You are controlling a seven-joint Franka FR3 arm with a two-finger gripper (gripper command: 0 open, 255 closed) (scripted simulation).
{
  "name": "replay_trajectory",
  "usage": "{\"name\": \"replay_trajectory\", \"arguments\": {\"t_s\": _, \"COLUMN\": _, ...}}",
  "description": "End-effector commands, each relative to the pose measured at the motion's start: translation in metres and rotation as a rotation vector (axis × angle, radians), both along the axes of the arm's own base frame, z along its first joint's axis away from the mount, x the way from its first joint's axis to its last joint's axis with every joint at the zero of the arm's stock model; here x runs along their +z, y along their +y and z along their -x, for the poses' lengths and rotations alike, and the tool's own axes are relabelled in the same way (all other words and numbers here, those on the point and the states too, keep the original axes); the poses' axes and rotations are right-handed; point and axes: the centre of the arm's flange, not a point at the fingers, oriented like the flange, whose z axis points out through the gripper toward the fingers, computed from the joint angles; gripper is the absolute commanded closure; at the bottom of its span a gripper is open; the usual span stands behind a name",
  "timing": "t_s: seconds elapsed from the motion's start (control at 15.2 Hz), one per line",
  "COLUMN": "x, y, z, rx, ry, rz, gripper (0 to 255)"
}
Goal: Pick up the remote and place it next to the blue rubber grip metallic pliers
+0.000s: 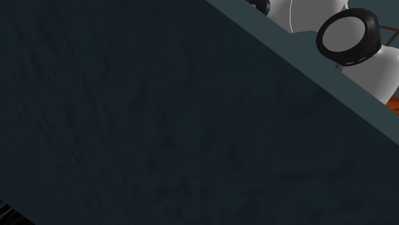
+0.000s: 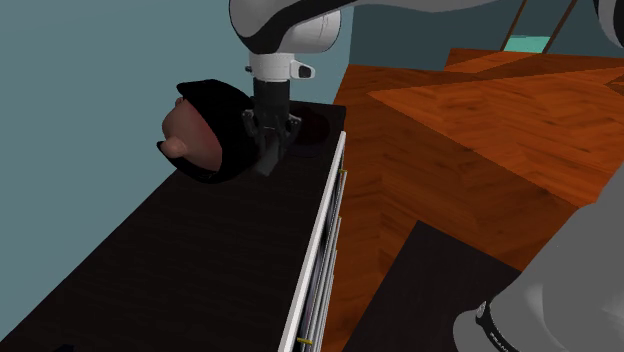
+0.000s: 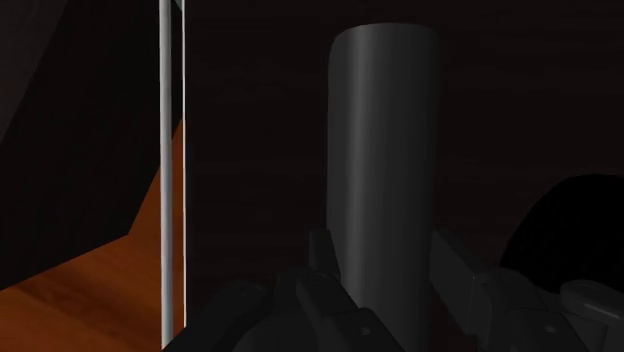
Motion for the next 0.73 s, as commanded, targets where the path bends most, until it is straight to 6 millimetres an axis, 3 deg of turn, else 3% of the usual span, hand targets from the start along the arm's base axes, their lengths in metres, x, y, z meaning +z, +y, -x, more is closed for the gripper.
{"name": "replay_trajectory", "arguments": {"t_s": 0.0, "x": 0.011, "y": 0.0, "z": 0.0, "rx": 0.0, "ry": 0.0, "rz": 0.0, "gripper": 255}}
{"name": "replay_trajectory", "arguments": {"t_s": 0.66, "x": 0.063, "y": 0.0, "z": 0.0, "rx": 0.0, "ry": 0.0, "rz": 0.0, "gripper": 255}}
